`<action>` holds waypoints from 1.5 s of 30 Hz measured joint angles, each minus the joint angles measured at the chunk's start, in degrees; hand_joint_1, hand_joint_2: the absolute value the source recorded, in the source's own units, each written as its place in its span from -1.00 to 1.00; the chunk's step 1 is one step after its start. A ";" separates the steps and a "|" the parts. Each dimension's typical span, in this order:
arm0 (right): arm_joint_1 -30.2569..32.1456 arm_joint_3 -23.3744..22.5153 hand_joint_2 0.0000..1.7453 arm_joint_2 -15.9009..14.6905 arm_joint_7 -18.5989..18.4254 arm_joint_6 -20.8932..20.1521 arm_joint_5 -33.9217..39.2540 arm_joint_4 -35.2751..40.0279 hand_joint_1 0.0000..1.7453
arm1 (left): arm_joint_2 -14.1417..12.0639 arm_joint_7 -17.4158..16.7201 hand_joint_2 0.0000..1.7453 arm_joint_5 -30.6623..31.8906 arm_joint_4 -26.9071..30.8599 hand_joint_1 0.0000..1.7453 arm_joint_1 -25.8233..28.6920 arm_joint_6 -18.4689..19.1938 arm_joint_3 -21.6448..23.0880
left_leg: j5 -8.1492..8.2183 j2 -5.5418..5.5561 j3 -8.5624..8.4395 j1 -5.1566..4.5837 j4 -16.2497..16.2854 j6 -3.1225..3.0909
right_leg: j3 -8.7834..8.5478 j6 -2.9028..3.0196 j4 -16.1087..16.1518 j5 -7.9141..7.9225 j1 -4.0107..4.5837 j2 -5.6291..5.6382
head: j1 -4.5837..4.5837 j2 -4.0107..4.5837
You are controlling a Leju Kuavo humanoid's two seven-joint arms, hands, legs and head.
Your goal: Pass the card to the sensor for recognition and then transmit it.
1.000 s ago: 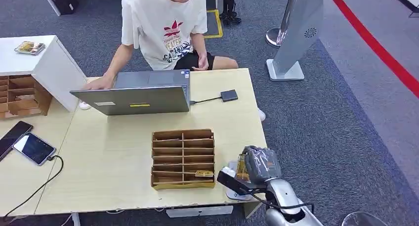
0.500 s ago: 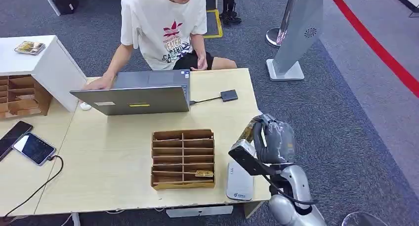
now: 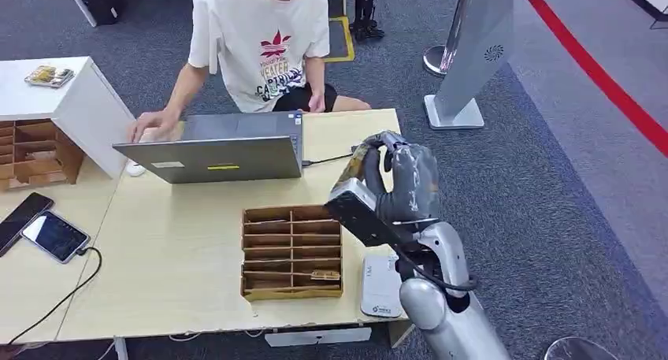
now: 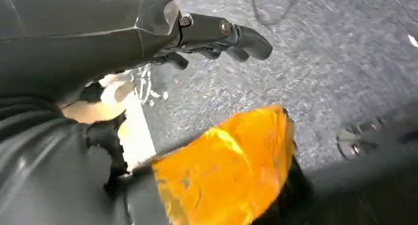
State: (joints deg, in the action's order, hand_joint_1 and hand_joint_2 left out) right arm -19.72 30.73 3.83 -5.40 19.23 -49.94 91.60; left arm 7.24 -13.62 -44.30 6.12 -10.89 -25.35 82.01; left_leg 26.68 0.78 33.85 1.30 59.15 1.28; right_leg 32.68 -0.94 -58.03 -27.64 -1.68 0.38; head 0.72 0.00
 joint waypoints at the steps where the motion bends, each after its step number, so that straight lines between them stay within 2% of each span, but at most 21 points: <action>1: -0.99 0.56 1.00 0.56 0.00 -0.91 0.69 0.00 1.00 | 0.17 0.00 -1.00 0.35 0.24 -1.00 -0.14 0.48 0.80 | 0.00 0.00 0.02 0.00 0.01 0.00 | 0.03 0.00 0.00 0.00 0.00 0.00 | 0.00 0.00; 9: -9.86 4.28 1.00 5.79 -1.22 -6.69 4.02 -0.74 1.00 | 0.87 -1.12 -1.00 3.21 0.76 -1.00 -1.91 3.17 4.63 | 0.01 0.01 0.08 0.04 0.00 0.00 | 0.11 0.01 0.00 -0.02 0.03 0.00 | 0.02 0.00; 18: -13.82 6.73 1.00 9.77 -1.81 -8.22 5.81 -2.93 1.00 | 1.38 -2.10 -1.00 4.92 0.76 -1.00 -3.42 5.14 5.88 | 0.00 0.01 0.10 0.03 0.01 0.00 | 0.11 0.01 0.00 -0.02 0.02 -0.01 | 0.00 0.00; 45: -15.76 8.81 1.00 12.06 -3.19 -9.22 4.22 -8.22 1.00 | 1.40 -2.36 -1.00 7.71 0.76 -1.00 -3.90 6.25 5.99 | 0.01 0.02 0.10 0.04 0.01 0.00 | 0.13 0.01 0.00 -0.02 0.03 0.00 | 0.00 0.00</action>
State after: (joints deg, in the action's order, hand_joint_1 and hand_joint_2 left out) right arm -35.47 39.54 15.89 -8.59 10.01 -45.73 83.38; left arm 8.63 -15.98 -36.59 6.88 -14.79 -19.10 88.00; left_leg 26.69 0.79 33.95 1.33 59.16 1.28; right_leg 32.81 -0.93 -58.02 -27.66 -1.66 0.38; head 0.72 0.00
